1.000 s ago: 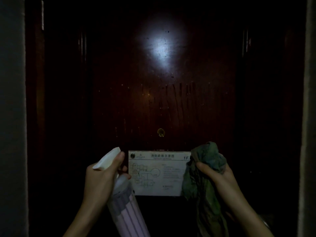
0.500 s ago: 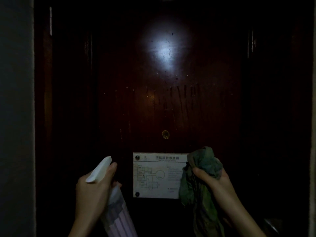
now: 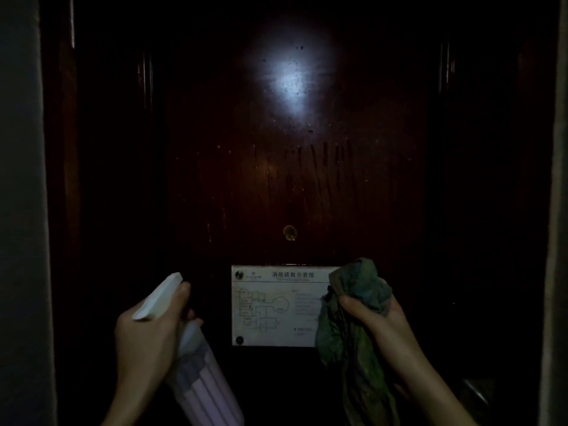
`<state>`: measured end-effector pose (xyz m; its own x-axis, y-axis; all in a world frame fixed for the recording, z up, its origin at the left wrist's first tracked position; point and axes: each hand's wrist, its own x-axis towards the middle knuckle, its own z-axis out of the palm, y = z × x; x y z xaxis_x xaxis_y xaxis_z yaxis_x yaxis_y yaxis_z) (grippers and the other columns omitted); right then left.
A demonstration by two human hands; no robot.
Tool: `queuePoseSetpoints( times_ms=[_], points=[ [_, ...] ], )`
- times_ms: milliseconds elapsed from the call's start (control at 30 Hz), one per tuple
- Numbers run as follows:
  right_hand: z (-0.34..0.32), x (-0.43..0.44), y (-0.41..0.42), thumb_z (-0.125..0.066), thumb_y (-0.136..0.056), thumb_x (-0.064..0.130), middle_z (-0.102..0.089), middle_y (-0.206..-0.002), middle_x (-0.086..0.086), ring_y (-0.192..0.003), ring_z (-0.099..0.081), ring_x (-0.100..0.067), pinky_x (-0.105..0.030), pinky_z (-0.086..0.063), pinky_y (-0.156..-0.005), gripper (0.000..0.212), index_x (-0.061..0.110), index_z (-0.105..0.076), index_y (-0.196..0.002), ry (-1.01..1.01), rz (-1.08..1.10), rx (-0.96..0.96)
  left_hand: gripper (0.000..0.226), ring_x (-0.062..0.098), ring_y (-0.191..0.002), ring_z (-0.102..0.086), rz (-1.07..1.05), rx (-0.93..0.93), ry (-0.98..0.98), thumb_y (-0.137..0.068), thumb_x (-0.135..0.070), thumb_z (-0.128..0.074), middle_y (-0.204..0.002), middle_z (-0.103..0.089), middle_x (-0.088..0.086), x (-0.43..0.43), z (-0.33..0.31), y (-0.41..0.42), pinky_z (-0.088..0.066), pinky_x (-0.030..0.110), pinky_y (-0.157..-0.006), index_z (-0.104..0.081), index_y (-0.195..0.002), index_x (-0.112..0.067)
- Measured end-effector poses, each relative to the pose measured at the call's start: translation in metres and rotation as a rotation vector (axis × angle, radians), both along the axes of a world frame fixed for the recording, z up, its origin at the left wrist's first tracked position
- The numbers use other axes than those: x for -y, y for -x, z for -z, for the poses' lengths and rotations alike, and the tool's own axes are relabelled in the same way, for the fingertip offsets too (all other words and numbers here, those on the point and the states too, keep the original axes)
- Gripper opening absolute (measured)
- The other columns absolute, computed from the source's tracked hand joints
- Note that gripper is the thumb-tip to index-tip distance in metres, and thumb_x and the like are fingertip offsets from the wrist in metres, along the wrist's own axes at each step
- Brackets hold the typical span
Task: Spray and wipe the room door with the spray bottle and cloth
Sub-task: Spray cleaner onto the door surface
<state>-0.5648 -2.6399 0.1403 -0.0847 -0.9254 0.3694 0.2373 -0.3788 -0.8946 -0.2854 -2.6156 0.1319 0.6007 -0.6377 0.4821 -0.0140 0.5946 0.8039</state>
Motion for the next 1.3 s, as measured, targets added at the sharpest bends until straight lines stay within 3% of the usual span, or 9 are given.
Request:
queuePoseSetpoints(
  times_ms=[167,367,500,700,833,1000,1100,1200,1300],
  points=[
    [0.001,0.0,0.0,-0.074,-0.081,0.005,-0.071,-0.11,-0.009,-0.099,-0.07,-0.027,-0.046,-0.055,-0.09,0.034,0.023,-0.062,-0.108,-0.002,-0.011,-0.01,0.018,0.021,-0.099,-0.07,0.004,0.089,-0.011,-0.083,-0.028,-0.074,-0.108,-0.073,0.0,-0.001,-0.004,-0.004,-0.053,0.05,-0.093,-0.073,-0.101,-0.029],
    [-0.001,0.002,-0.006,-0.073,-0.082,0.009,-0.07,-0.096,0.004,-0.074,-0.07,-0.006,-0.023,-0.05,-0.062,0.03,0.032,-0.059,-0.095,0.006,-0.028,-0.036,0.006,0.033,-0.075,-0.073,-0.042,0.072,-0.039,-0.086,-0.027,-0.071,-0.074,-0.074,0.014,-0.009,-0.002,-0.013,-0.058,0.042,-0.075,-0.066,-0.082,-0.028],
    [0.002,0.006,-0.014,-0.074,-0.082,0.009,-0.072,-0.1,-0.002,-0.085,-0.072,-0.017,-0.032,-0.054,-0.069,0.029,0.029,-0.063,-0.099,-0.02,-0.05,-0.05,0.014,0.029,-0.078,-0.072,-0.016,0.069,-0.021,-0.085,-0.025,-0.071,-0.083,-0.074,0.013,-0.011,-0.004,-0.018,-0.058,0.038,-0.071,-0.072,-0.098,-0.019],
    [0.004,0.009,-0.027,-0.073,-0.081,0.009,-0.072,-0.103,-0.003,-0.093,-0.069,-0.024,-0.033,-0.052,-0.074,0.03,0.029,-0.062,-0.101,-0.054,-0.079,-0.006,0.004,0.028,-0.07,-0.072,-0.03,0.07,-0.028,-0.086,-0.022,-0.07,-0.073,-0.074,0.012,-0.015,-0.006,-0.025,-0.059,0.038,-0.068,-0.07,-0.089,-0.025],
    [0.008,0.012,-0.036,-0.073,-0.08,0.009,-0.072,-0.106,-0.007,-0.094,-0.069,-0.027,-0.034,-0.052,-0.077,0.032,0.024,-0.063,-0.105,-0.089,-0.071,0.001,0.024,0.022,-0.075,-0.072,-0.006,0.078,-0.041,-0.086,-0.021,-0.071,-0.082,-0.075,0.009,-0.012,-0.007,-0.033,-0.059,0.034,-0.066,-0.071,-0.11,-0.017],
    [0.011,0.011,-0.049,-0.072,-0.082,0.007,-0.072,-0.102,-0.004,-0.091,-0.07,-0.024,-0.032,-0.052,-0.072,0.028,0.025,-0.063,-0.101,-0.093,-0.055,0.006,0.01,0.027,-0.071,-0.072,-0.005,0.084,-0.032,-0.086,-0.022,-0.071,-0.074,-0.074,0.012,-0.004,-0.001,-0.049,-0.059,0.038,-0.069,-0.069,-0.093,-0.029],
    [0.013,0.012,-0.06,-0.07,-0.083,0.004,-0.073,-0.098,-0.003,-0.086,-0.07,-0.021,-0.03,-0.052,-0.066,0.027,0.025,-0.063,-0.099,-0.086,-0.017,0.002,0.015,0.028,-0.075,-0.072,0.044,0.113,-0.048,-0.083,-0.025,-0.073,-0.08,-0.075,0.011,0.008,0.001,-0.06,-0.058,0.041,-0.074,-0.072,-0.098,-0.023],
    [0.012,0.013,-0.072,-0.073,-0.08,0.007,-0.074,-0.103,-0.006,-0.094,-0.071,-0.026,-0.035,-0.054,-0.076,0.03,0.025,-0.065,-0.103,-0.095,0.023,-0.017,0.027,0.023,-0.065,-0.072,0.05,0.176,-0.067,-0.077,-0.039,-0.079,-0.068,-0.073,0.008,0.019,0.005,-0.073,-0.058,0.042,-0.069,-0.073,-0.086,-0.015],
    [0.013,0.014,-0.083,-0.076,-0.075,0.013,-0.074,-0.108,-0.006,-0.098,-0.071,-0.028,-0.042,-0.055,-0.086,0.038,0.025,-0.064,-0.11,-0.102,0.057,-0.054,0.014,0.029,-0.064,-0.072,0.093,0.169,-0.122,-0.083,-0.027,-0.075,-0.064,-0.071,0.012,0.024,0.016,-0.083,-0.057,0.044,-0.067,-0.073,-0.072,-0.018]
  ],
)
